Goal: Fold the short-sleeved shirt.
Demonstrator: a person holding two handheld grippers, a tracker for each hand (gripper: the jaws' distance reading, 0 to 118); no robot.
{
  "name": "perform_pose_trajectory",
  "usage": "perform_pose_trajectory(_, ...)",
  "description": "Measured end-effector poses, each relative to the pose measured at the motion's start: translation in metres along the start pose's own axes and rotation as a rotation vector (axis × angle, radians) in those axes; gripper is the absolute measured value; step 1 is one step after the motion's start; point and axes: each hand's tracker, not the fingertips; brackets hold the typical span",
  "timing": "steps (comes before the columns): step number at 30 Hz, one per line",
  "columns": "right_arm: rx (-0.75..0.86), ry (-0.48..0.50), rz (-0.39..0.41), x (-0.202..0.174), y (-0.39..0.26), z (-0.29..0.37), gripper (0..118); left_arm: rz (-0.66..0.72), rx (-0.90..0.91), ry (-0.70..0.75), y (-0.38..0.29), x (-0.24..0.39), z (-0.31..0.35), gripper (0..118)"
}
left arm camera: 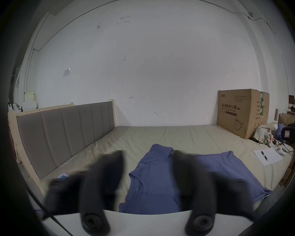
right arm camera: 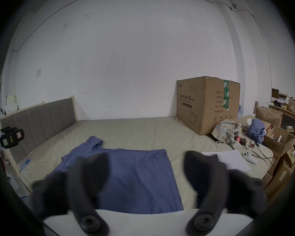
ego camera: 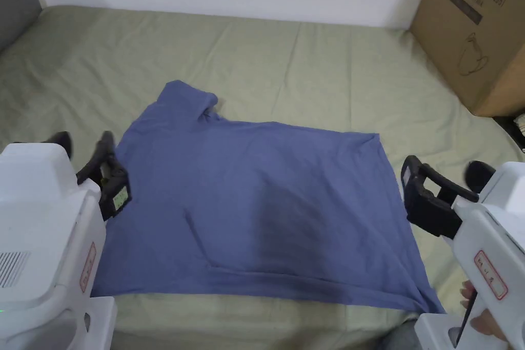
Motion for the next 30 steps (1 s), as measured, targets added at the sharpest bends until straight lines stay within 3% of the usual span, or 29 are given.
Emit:
perform_pose_trajectory(1, -0.004, 0.003, -0.004, -0.002, -0.001, 0.0, 8, -0.001, -0.011, 0.0, 0.0, 0.001, 0.0, 2)
perform_pose_trajectory(2, -0.012, 0.004, -0.016, -0.003, -0.003, -0.001, 0, 0.003, -0.017, -0.01, -0.001, 0.001, 0.0, 0)
perform_pose_trajectory(10, -0.042, 0.01, -0.078, -0.006, -0.012, -0.003, 0, 0.028, -0.071, -0.021, 0.001, -0.01, -0.002, 0)
perform_pose_trajectory(19, -0.058, 0.001, -0.063, 0.0, -0.012, -0.004, 0, 0.08, -0.199, 0.039, 0.003, -0.042, -0.026, 0)
perform_pose_trajectory(21, -0.067, -0.003, -0.055, 0.0, -0.012, -0.004, 0, 0.135, -0.306, 0.036, 0.0, -0.057, -0.039, 33)
perform_pose_trajectory(22, -0.07, -0.003, -0.048, 0.0, -0.012, -0.004, 0, 0.144, -0.367, 0.044, -0.003, -0.062, -0.047, 56)
perform_pose_trajectory(23, -0.072, -0.007, -0.043, 0.0, -0.012, -0.005, 0, 0.149, -0.435, 0.051, -0.007, -0.062, -0.049, 88)
perform_pose_trajectory(24, -0.053, 0.065, -0.071, -0.002, -0.011, -0.004, 0, 0.145, -0.513, 0.059, -0.014, -0.064, -0.057, 107)
perform_pose_trajectory(25, -0.055, 0.064, -0.069, -0.004, -0.011, -0.004, 0, 0.148, -0.554, 0.062, -0.022, -0.066, -0.062, 118)
perform_pose_trajectory(30, -0.088, 0.052, -0.062, -0.004, -0.015, -0.007, 0, 0.141, -0.783, 0.062, -0.075, -0.077, -0.087, 118)
